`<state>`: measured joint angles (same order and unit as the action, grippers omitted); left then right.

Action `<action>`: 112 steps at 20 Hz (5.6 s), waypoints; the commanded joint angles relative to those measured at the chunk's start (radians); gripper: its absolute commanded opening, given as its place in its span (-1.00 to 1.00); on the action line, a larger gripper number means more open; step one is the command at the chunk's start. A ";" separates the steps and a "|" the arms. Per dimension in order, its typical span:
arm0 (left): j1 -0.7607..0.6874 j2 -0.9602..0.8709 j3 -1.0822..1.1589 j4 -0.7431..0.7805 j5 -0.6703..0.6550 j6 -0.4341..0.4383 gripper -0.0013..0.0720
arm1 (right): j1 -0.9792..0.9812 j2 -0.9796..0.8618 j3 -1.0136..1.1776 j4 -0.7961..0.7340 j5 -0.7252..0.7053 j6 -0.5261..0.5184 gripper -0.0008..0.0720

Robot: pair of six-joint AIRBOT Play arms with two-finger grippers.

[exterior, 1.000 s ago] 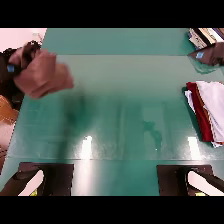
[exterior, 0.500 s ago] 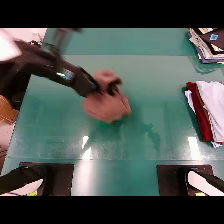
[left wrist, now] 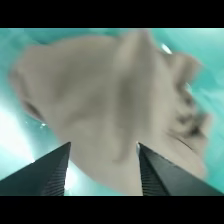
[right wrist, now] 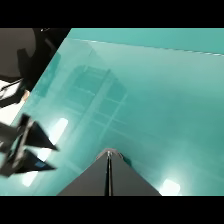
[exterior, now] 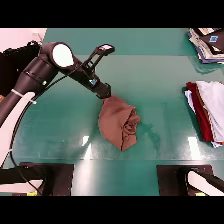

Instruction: Fold the shirts.

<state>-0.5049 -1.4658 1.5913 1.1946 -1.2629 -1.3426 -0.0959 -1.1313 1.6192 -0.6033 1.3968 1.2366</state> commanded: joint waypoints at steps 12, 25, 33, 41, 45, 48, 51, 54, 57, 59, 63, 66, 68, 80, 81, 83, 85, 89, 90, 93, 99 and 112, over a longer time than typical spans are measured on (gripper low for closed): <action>0.068 -0.347 0.002 -0.172 0.216 -0.038 0.35 | 0.003 0.001 -0.021 -0.171 0.074 0.050 -0.93; 0.317 -0.109 0.060 -0.064 0.024 -0.044 -0.89 | 0.516 -0.058 -0.788 -0.183 -0.254 0.069 0.55; 0.316 -0.108 0.059 -0.049 -0.033 -0.045 -0.89 | 0.729 -0.384 -0.682 -0.122 -0.438 -0.008 0.53; 0.337 0.019 0.060 0.045 -0.039 -0.072 -0.90 | 0.688 -0.397 -0.475 -0.133 -0.270 -0.042 -0.94; 0.389 0.257 0.060 0.057 -0.035 -0.072 -0.89 | 0.508 -0.166 -0.351 -0.134 -0.197 -0.007 -0.94; 0.389 0.437 0.060 0.066 0.033 -0.103 -0.90 | 0.361 -0.029 -0.206 -0.133 -0.191 -0.006 -0.94; 0.388 0.548 0.060 0.024 0.137 -0.154 -0.90 | 0.247 0.038 -0.076 -0.134 -0.188 -0.003 -0.94; 0.367 0.543 0.033 -0.042 0.047 -0.151 -0.90 | 0.226 0.046 -0.050 -0.134 -0.154 -0.003 -0.94; 0.267 0.541 -0.158 -0.011 0.024 -0.159 -0.90 | 0.226 0.047 -0.168 -0.135 -0.083 -0.002 -0.94; 0.171 0.541 -0.348 -0.005 0.033 -0.180 -0.90 | 0.229 0.075 -0.314 -0.177 -0.070 0.019 -0.94; -0.047 0.541 -0.740 -0.032 0.131 -0.180 -0.89 | 0.235 0.182 -0.624 -0.274 -0.116 0.057 -0.94; -0.163 0.541 -0.930 -0.167 0.224 -0.180 -0.89 | 0.235 0.268 -0.778 -0.289 -0.177 0.084 -0.94; -0.196 0.541 -0.977 -0.246 0.254 -0.179 -0.88 | 0.235 0.310 -0.835 -0.288 -0.214 0.094 -0.94; 0.195 0.541 -0.556 0.056 0.130 -0.169 0.40 | 0.235 0.344 -0.866 -0.288 -0.228 0.109 -0.94; 0.269 0.531 -0.560 0.057 0.130 -0.168 0.40 | 0.235 0.344 -0.866 -0.288 -0.229 0.109 -0.94; 0.379 0.483 -0.583 0.055 0.119 -0.146 0.40 | 0.235 0.344 -0.866 -0.288 -0.233 0.109 -0.94; 0.426 0.412 -0.612 0.023 0.132 -0.138 0.40 | 0.235 0.343 -0.866 -0.288 -0.240 0.109 -0.94; 0.419 0.247 -0.621 -0.269 0.148 0.041 0.40 | 0.235 0.342 -0.866 -0.288 -0.250 0.109 -0.94; 0.410 0.213 -0.621 -0.330 0.150 0.077 0.40 | 0.235 0.342 -0.866 -0.287 -0.250 0.109 -0.94; 0.354 0.137 -0.621 -0.345 0.191 0.090 0.40 | 0.235 0.342 -0.866 -0.287 -0.253 0.110 -0.94; 0.324 0.098 -0.613 -0.335 0.222 0.063 -0.58 | 0.235 0.342 -0.866 -0.287 -0.268 0.110 -0.94; 0.435 0.598 0.065 -0.108 0.187 -0.019 -0.89 | 0.233 0.339 -0.191 -0.335 -0.300 0.055 -0.94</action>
<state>-0.0906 -1.0031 1.4776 1.0122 -1.0851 -1.3495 0.1375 -0.7921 1.2327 -0.9039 1.0904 1.3037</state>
